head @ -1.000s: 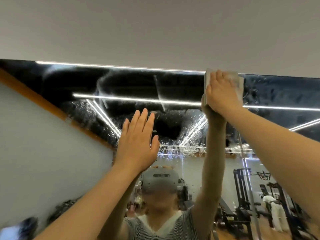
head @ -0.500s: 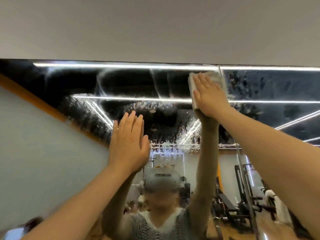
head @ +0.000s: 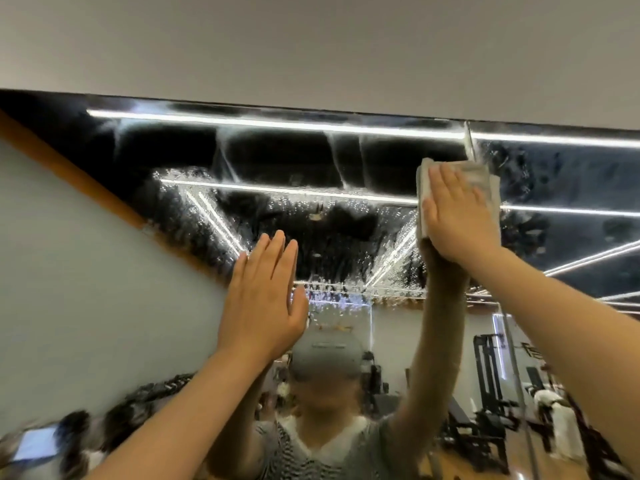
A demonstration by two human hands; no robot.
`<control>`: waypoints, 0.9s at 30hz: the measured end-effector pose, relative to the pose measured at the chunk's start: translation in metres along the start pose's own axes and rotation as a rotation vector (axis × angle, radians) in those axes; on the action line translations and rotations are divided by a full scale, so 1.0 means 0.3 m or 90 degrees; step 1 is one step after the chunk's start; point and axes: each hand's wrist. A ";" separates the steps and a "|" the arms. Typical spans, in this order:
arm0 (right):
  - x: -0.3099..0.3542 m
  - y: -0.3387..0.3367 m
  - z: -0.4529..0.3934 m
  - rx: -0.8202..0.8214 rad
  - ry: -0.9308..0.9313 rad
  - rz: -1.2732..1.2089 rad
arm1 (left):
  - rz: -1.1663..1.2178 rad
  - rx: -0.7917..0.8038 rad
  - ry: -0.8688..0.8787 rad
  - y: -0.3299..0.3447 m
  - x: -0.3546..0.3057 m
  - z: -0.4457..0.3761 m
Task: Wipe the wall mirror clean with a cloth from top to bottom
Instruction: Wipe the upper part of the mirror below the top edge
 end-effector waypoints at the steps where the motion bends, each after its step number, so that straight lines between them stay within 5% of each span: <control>1: 0.000 -0.007 -0.004 -0.007 -0.007 0.009 | 0.001 -0.002 0.000 -0.004 -0.004 0.001; 11: 0.061 -0.004 -0.019 0.028 0.009 0.076 | 0.000 -0.013 -0.002 -0.008 -0.023 -0.001; 21: 0.406 0.047 0.015 0.022 -0.073 -0.010 | -0.002 -0.016 -0.003 -0.009 -0.020 0.000; 27: 0.327 0.025 0.017 0.051 -0.131 -0.027 | -0.012 0.002 -0.001 -0.004 -0.007 -0.001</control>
Point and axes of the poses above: each hand's wrist, its own z-axis away from the middle knuckle, its own y-axis out of the palm, x = y × z, and after that the axes turned 1 degree about z, right-handed
